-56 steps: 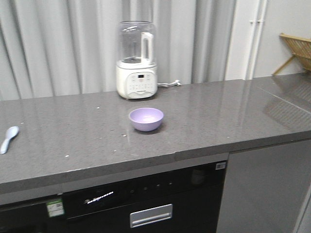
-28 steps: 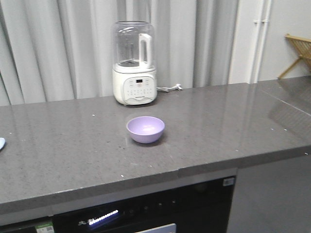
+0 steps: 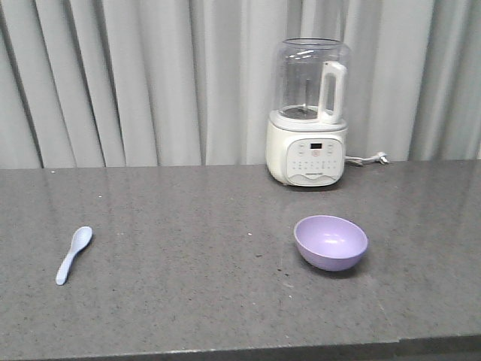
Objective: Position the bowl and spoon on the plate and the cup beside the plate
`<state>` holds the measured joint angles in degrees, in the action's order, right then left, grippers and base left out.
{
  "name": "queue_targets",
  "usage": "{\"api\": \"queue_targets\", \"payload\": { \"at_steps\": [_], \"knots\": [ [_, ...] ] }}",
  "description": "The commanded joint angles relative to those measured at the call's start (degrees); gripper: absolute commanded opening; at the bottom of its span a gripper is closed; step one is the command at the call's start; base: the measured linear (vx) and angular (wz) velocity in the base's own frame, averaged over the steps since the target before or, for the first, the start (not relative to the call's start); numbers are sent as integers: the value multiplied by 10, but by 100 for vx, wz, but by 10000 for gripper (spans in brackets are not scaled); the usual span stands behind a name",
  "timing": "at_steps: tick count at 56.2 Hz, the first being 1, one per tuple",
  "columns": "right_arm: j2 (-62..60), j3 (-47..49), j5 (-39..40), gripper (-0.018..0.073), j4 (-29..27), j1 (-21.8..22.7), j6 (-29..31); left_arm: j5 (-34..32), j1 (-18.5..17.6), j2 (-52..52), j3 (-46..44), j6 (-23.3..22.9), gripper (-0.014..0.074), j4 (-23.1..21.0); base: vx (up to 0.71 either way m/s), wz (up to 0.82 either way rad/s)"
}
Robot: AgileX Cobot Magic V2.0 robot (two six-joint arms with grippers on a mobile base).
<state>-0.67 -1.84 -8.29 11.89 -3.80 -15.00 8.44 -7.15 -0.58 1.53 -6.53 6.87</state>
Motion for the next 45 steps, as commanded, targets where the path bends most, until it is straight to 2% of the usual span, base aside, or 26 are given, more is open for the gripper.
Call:
{"api": "queue_targets", "payload": {
  "at_steps": [1,23,45],
  "knots": [
    [-2,-1,46,-8,7,3,1,-46,1,-10,-15,1,-3,-4,27,38],
    [-2,-1,46,-8,7,3,1,-46,1,-10,-15,1,-3,-4,24,28],
    [-2,-1,46,-8,7,3,1,-46,1,-10,-15,1,-3,-4,18,1]
  ]
}}
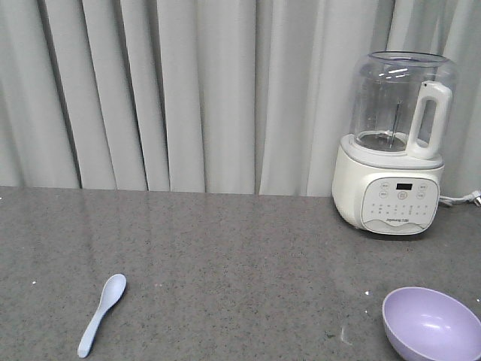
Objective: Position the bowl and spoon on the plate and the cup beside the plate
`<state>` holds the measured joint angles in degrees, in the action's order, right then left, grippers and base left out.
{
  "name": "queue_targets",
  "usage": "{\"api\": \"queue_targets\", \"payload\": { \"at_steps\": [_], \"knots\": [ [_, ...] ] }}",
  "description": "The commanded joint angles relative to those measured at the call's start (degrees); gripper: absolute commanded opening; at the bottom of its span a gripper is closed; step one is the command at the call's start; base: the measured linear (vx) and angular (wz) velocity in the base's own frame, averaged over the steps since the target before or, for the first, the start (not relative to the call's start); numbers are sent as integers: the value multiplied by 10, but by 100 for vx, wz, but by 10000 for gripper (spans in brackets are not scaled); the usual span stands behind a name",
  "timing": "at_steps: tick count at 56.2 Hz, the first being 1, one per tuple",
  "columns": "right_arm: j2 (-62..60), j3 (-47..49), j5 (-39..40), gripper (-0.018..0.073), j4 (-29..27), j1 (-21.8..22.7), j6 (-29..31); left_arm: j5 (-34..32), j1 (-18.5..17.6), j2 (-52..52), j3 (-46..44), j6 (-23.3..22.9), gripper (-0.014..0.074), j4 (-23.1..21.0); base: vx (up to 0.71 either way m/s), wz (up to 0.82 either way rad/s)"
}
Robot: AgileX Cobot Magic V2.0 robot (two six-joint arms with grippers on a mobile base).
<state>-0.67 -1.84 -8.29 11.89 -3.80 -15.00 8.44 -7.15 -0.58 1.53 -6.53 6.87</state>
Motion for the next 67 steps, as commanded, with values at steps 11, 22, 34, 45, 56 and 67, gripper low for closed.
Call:
{"api": "queue_targets", "payload": {
  "at_steps": [11,22,34,45,56,67],
  "knots": [
    [-2,-1,46,-8,7,3,1,-46,1,-10,-15,1,-3,-4,13,-5],
    [-2,-1,46,-8,7,3,1,-46,1,-10,-15,1,-3,-4,7,-3],
    [-2,-1,46,-8,7,3,1,-46,1,-10,-15,1,-3,-4,1,0],
    [-2,-1,46,-8,7,3,1,-46,1,-10,-15,1,-3,-4,0,0],
    [-2,-1,47,-8,7,3,1,-46,1,-10,-15,1,-3,-4,0,0],
    [-2,-1,52,-8,7,3,1,-65,1,-10,-18,1,-3,-4,0,0]
  ]
}}
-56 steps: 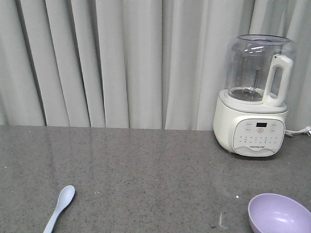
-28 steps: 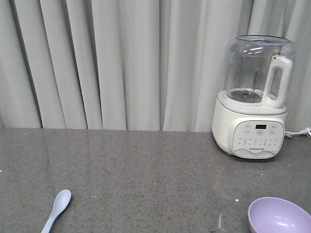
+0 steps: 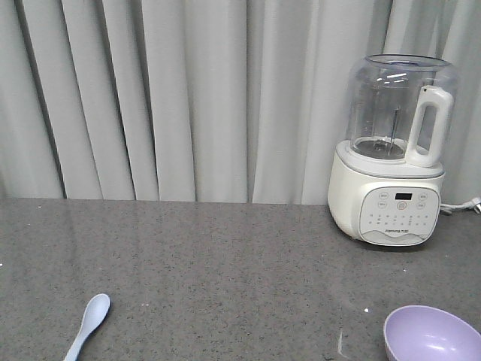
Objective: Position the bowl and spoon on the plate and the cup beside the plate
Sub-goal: 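Lower the left gripper onto the white spoon handle and grasp it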
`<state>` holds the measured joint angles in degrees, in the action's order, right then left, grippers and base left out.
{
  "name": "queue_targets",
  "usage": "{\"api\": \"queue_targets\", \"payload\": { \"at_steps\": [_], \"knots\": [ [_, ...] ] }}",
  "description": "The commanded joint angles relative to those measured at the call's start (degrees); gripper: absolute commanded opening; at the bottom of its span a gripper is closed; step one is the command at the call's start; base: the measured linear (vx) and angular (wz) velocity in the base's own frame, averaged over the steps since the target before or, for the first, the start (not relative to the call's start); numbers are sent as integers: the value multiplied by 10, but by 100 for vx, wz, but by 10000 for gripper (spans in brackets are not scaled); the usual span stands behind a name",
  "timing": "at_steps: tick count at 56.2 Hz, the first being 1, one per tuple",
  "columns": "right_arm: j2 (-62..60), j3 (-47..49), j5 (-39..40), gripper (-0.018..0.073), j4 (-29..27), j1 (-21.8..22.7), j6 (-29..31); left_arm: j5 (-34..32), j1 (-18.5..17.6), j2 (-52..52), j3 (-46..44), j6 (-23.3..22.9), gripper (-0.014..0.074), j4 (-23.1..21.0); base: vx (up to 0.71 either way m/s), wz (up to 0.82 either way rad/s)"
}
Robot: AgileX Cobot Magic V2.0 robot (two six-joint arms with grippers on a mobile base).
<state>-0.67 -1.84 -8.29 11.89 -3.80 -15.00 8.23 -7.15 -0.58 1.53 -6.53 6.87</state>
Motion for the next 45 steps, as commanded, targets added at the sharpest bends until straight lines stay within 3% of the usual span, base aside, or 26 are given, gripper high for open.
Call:
{"api": "queue_targets", "payload": {
  "at_steps": [1,8,10,11,19,31,39,45],
  "knots": [
    [-2,-1,57,-8,7,3,1,-68,1,-10,-19,1,-3,-4,0,0],
    [-2,1,156,-8,44,3,2,-166,1,-10,-22,-8,-3,-6,0,0],
    [-2,6,181,-8,49,3,2,-198,1,-10,-28,-29,-3,-10,0,0],
    [-2,41,188,-8,59,3,2,-214,1,-8,-71,-76,-3,-18,0,0],
    [38,187,128,-8,63,3,5,-149,1,48,-215,-76,-3,-17,0,0],
    [258,399,131,-8,106,3,8,-119,1,286,-432,-9,-3,-14,0,0],
    [363,443,132,-8,105,3,-4,-118,1,412,-483,-12,-3,-15,0,0],
    [388,443,131,-8,105,3,-5,-123,1,446,-484,-12,-2,-15,0,0]
  ]
}}
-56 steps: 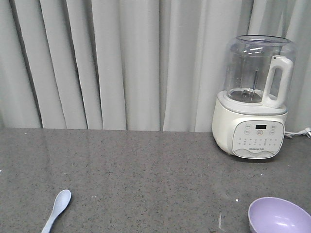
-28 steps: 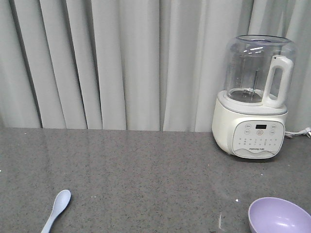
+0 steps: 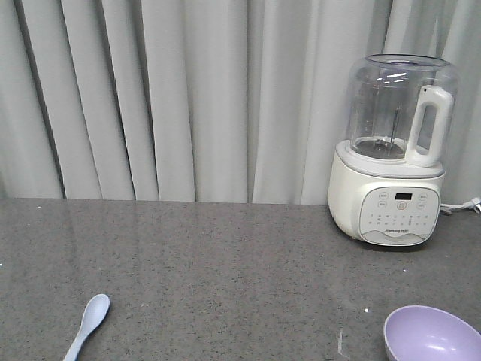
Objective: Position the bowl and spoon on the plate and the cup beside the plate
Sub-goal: 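Lower the left gripper onto the white spoon handle and grasp it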
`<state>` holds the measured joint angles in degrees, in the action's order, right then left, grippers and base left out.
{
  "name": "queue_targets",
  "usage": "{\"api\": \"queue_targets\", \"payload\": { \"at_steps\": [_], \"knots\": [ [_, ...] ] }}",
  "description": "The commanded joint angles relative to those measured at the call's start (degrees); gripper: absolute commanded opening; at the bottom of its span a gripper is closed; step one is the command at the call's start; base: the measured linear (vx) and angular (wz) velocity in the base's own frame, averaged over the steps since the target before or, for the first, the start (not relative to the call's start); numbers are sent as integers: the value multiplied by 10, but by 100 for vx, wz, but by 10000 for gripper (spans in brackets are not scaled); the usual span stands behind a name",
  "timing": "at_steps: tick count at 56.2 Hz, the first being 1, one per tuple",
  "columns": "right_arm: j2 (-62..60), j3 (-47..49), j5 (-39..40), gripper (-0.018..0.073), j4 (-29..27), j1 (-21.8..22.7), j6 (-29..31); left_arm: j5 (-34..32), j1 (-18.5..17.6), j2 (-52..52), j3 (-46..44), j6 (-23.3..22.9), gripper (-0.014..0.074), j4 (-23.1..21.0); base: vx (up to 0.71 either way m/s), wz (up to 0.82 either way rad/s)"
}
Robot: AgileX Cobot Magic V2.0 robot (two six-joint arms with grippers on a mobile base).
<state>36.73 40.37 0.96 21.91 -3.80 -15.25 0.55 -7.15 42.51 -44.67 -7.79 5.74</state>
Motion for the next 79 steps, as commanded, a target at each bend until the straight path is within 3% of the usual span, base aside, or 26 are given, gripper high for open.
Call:
{"api": "queue_targets", "payload": {
  "at_steps": [1,8,14,29,36,48,55,59,67,73,79],
  "knots": [
    [14,21,39,-8,5,3,-2,-46,1,19,-22,1,-1,-4,0,0],
    [12,21,37,12,5,3,-2,-45,1,22,-22,1,23,-3,0,0],
    [12,21,34,81,5,3,-2,-45,0,21,-22,1,88,-3,0,0],
    [12,21,32,499,5,3,-1,-21,0,21,-22,2,435,-3,0,0],
    [12,21,33,613,5,3,-1,13,0,34,-22,2,549,-3,0,0],
    [12,21,24,594,2,2,-3,56,0,66,-26,2,565,-12,0,0],
    [12,21,-36,566,-4,2,-3,210,-1,125,-91,5,565,-13,0,0],
    [21,21,-79,565,-12,2,-2,299,-8,172,-140,40,565,-15,0,0],
    [44,21,-111,565,-28,2,-2,395,-49,270,-217,123,565,-75,0,0],
    [59,21,-111,565,-29,2,-2,408,-60,338,-241,132,565,-134,0,0],
    [61,21,-114,565,-29,2,-2,424,-59,388,-255,131,565,-147,0,0]
  ]
}}
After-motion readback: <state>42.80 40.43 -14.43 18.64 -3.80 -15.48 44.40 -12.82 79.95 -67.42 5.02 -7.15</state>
